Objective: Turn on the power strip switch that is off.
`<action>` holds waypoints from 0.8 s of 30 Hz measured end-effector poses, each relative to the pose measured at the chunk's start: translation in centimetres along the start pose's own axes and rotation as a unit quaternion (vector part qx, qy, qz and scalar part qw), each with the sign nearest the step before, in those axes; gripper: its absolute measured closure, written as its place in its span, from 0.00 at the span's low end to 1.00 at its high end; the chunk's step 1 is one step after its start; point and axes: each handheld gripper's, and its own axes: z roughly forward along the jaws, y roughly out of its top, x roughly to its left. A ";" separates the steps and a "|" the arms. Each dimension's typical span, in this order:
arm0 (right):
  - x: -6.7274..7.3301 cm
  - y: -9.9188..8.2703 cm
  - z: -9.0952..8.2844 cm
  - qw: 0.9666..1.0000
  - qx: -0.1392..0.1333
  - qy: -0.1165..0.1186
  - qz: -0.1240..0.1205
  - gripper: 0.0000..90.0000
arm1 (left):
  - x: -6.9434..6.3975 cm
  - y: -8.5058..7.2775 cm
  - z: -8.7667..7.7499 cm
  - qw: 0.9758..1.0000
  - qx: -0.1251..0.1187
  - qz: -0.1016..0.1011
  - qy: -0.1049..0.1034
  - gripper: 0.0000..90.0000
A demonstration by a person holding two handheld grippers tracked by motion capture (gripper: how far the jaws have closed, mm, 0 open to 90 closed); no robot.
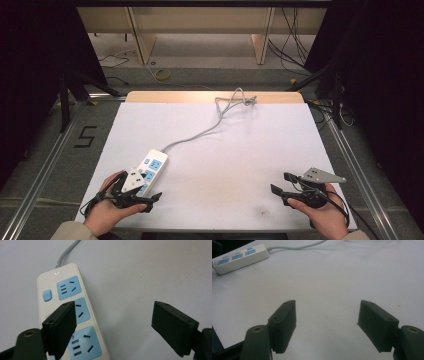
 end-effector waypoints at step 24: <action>-0.1 0.0 0.0 1.000 -0.001 -0.005 0.003 0.35 | 0.6 1.0 -1.1 0.999 0.004 -0.036 0.015 0.99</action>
